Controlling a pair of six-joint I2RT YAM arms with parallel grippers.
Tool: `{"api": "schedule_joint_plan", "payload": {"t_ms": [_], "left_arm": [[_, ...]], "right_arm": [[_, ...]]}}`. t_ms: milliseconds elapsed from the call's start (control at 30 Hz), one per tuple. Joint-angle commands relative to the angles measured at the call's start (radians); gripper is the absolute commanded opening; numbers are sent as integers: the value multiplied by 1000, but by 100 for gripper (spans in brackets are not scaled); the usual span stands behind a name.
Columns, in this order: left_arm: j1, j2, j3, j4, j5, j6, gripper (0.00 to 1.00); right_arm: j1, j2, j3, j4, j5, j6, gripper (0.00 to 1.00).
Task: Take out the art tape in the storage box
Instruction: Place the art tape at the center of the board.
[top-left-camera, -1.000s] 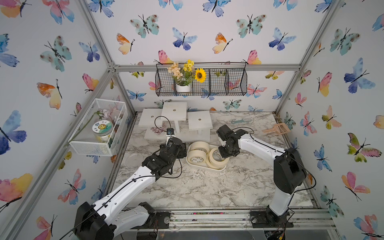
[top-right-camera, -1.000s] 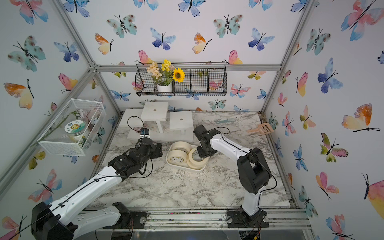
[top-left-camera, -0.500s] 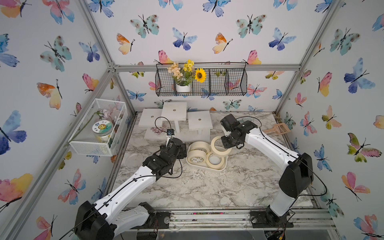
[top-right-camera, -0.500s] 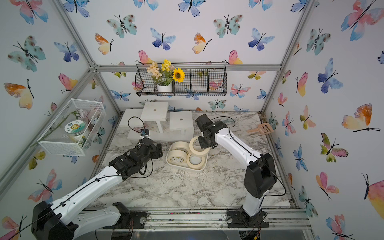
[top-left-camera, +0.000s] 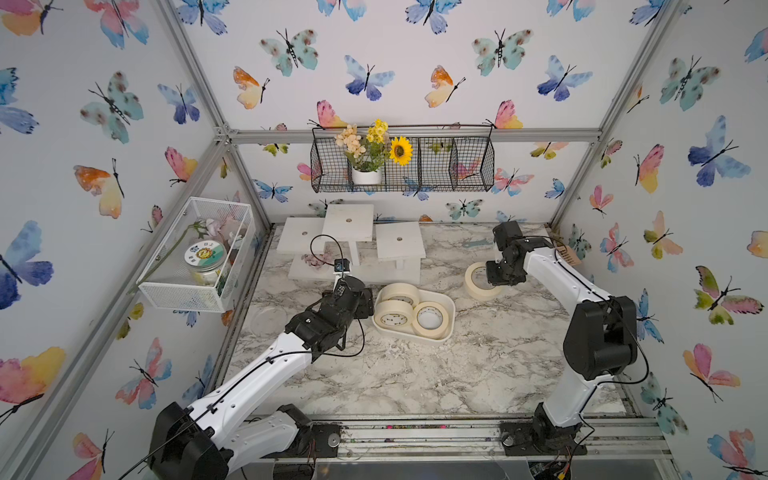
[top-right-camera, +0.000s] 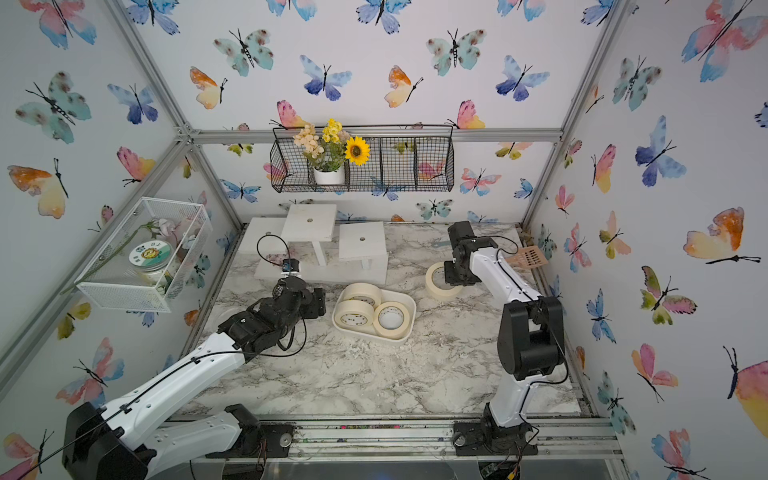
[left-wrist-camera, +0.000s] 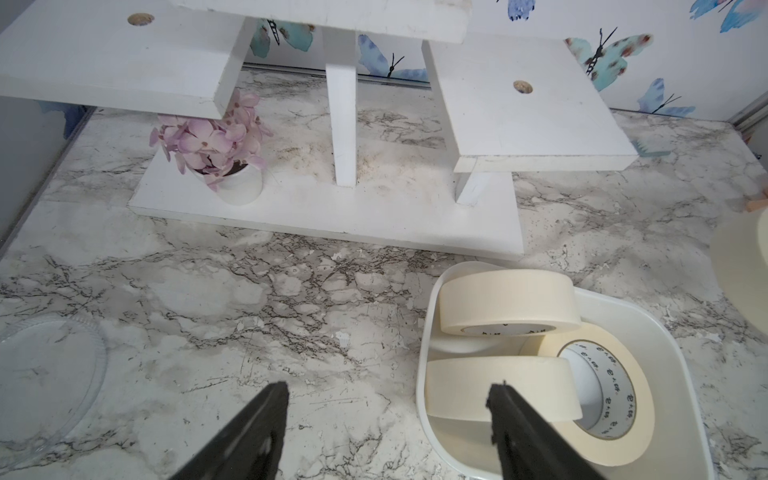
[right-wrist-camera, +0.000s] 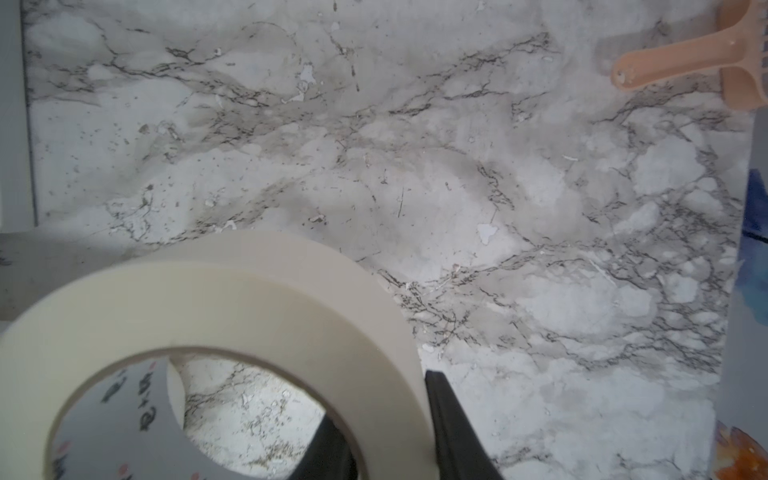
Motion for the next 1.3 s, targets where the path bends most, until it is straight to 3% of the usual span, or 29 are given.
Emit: {"api": "schedule_joint_plan", "payload": {"t_ms": [0, 500, 533, 667, 833, 900, 1033, 1267], "left_arm": [[-3, -14, -19, 25, 55, -19, 77], [-123, 77, -10, 97, 67, -65, 71], [-128, 84, -9, 102, 67, -68, 71], [-137, 103, -6, 124, 85, -78, 72], [-139, 114, -3, 140, 86, -79, 74], [-139, 115, -3, 142, 85, -80, 74], [-138, 115, -10, 151, 68, -94, 74], [-136, 153, 18, 144, 35, -87, 75]], "right_arm": [[-35, 29, -37, 111, -84, -17, 1], [-121, 127, -158, 329, -138, 17, 2], [-122, 130, -160, 333, -139, 17, 5], [-131, 142, -162, 338, -146, 18, 35], [-135, 122, -147, 305, -111, 15, 65], [-135, 93, -130, 267, -73, 14, 73], [-66, -49, -116, 199, -58, -3, 74], [278, -102, -23, 1, -74, 11, 54]]}}
